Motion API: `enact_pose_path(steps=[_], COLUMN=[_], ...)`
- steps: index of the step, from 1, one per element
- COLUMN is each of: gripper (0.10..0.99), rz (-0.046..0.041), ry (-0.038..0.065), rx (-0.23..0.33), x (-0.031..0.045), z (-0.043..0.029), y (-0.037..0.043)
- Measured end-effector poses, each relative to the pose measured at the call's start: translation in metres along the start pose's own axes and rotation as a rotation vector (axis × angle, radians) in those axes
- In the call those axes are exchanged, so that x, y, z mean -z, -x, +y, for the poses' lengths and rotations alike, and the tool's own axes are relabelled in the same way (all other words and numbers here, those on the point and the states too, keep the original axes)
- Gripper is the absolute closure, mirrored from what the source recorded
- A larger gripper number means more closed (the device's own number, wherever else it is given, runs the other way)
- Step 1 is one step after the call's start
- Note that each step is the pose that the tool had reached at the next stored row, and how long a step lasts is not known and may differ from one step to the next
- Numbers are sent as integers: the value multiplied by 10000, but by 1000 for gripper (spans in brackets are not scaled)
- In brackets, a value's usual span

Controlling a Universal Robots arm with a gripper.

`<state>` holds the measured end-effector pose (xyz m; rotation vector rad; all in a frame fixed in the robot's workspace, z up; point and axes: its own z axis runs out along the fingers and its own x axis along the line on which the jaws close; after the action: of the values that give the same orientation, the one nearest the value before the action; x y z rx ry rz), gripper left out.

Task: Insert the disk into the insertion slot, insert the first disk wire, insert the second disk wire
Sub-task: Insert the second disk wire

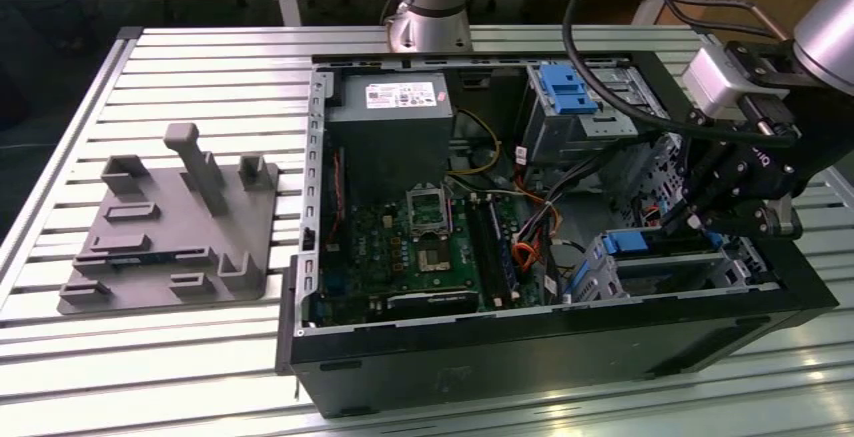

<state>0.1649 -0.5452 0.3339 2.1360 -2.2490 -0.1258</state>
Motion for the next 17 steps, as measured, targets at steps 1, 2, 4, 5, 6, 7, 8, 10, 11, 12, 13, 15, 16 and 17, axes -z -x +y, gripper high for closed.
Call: enact_pose_path(steps=[1,2,4,5,6,7,8,10,11,12,13,15,16,17], gripper=[945,945,945,945,945,945,945,945,945,945,945,945,945,945], rz=[0,0,-3,-2,2,9,24,73,108,131,151,183,186,189], ry=[0,0,1,1,0,0,-1,-4,-6,-7,-8,-9,-9,-10], rx=[0,0,1,0,0,-1,-2,-6,-6,-5,-2,2,4,14], x=[0,0,1,3,5,6,6,7,7,6,6,5,5,3], z=[0,0,0,1,1,1,1,2,1,1,1,1,1,1], y=[0,0,0,0,0,0,0,0,0,0,0,0,1,11])
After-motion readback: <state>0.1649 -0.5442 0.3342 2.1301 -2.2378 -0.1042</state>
